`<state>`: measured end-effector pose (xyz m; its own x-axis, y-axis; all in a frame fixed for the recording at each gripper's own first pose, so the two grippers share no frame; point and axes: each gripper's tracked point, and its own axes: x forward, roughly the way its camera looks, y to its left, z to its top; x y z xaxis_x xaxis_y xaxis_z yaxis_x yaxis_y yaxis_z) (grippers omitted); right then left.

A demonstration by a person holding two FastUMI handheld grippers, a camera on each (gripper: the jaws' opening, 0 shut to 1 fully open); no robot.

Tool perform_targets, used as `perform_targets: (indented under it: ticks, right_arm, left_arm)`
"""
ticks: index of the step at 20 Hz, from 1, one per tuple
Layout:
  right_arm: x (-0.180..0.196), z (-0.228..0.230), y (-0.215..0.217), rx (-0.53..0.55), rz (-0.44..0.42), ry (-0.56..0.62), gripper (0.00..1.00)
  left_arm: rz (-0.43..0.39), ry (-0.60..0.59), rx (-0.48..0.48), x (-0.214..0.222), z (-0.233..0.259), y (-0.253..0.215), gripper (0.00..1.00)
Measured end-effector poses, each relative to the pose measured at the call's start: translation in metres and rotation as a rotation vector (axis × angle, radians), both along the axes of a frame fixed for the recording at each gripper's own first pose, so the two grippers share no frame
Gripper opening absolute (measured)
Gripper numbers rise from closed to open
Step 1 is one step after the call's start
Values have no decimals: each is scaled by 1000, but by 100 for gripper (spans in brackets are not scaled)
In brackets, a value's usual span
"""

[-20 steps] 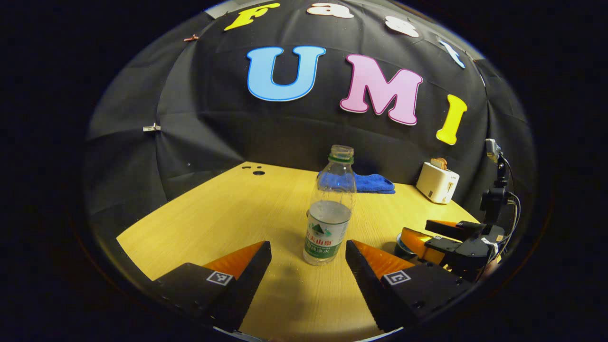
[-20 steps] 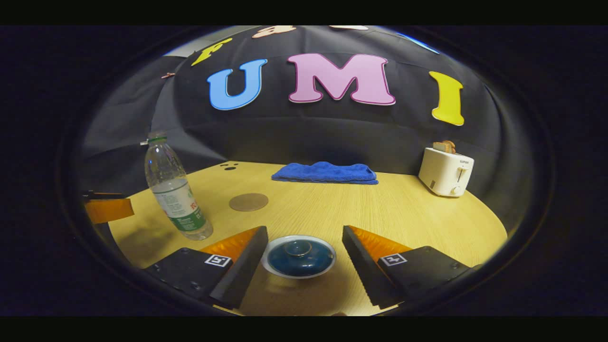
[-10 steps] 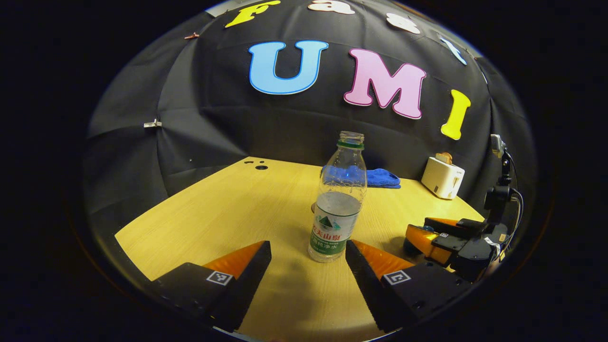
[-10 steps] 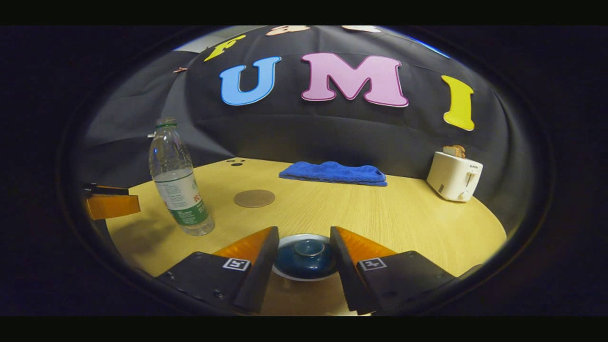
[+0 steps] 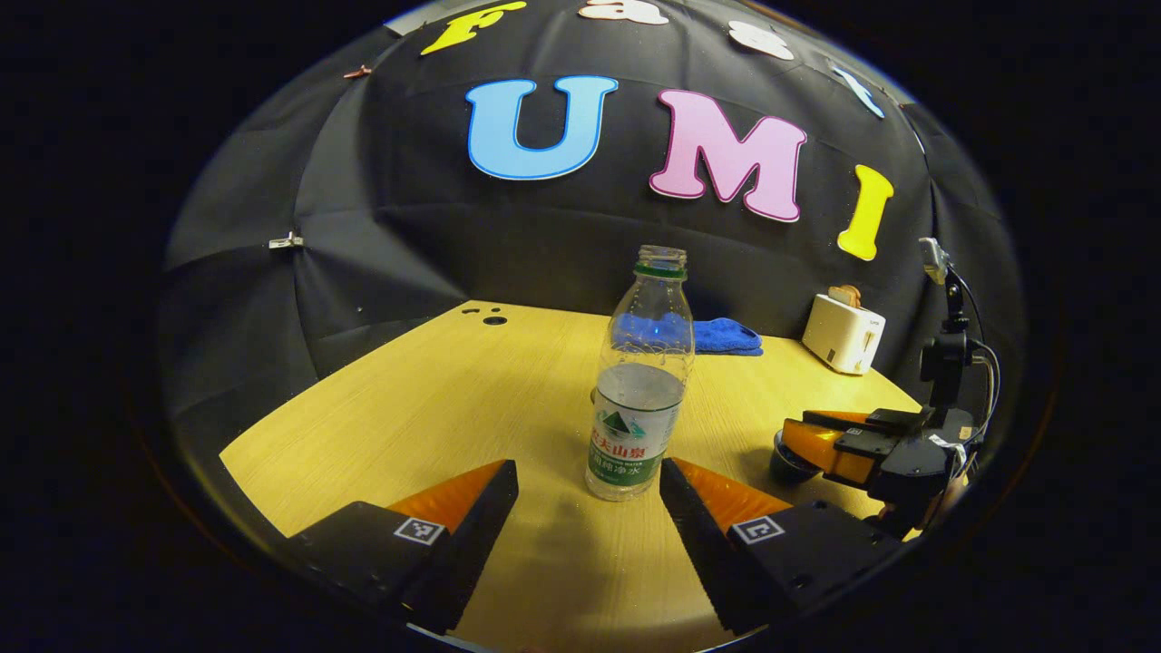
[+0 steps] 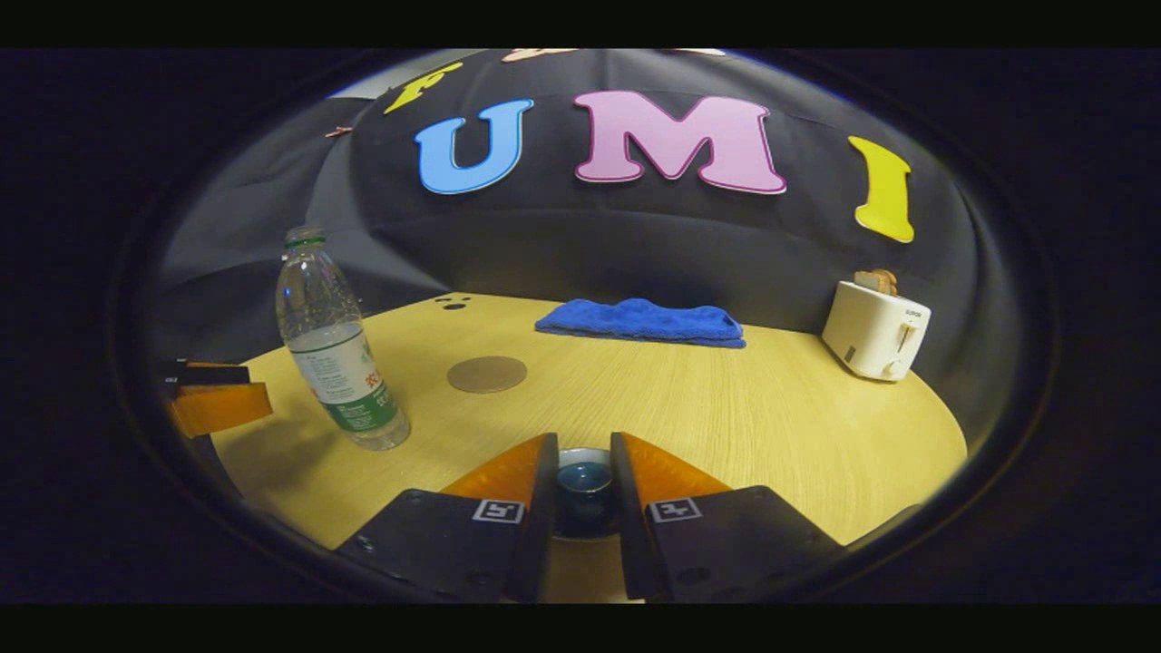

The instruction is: Open the teacup lid with one hand, grasp the water bottle and pour water into the teacup with the other hand; after pouring, place the water bottle on the coaster and then close the teacup lid.

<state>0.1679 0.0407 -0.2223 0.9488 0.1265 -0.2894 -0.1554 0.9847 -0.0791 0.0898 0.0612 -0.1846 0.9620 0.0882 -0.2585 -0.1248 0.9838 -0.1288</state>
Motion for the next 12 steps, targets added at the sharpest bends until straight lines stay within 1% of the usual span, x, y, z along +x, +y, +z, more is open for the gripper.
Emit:
perform_targets:
  ticks: [1, 5, 6, 7, 9, 10, 12]
  right_arm:
    - [-1, 0, 0, 4, 3, 6, 33]
    - [2, 0, 0, 23, 15, 32, 30]
    - [0, 3, 0, 27, 19, 37, 23]
    - [2, 3, 1, 23, 22, 39, 28]
    - [1, 7, 4, 14, 33, 35, 33]
    - [1, 10, 6, 16, 38, 35, 28]
    - [-1, 18, 9, 29, 46, 35, 28]
  left_arm:
    - [3, -1, -4, 1, 0, 0, 99]
    - [-4, -10, 7, 3, 0, 0, 99]
    - [-15, -14, 21, 4, 0, -1, 99]
    - [-30, -17, 36, 6, 0, -3, 99]
    - [-71, -11, 52, 11, -2, -11, 99]
    - [-84, -16, 51, 14, -2, -12, 99]
    - [-113, -34, 59, 24, 1, -17, 99]
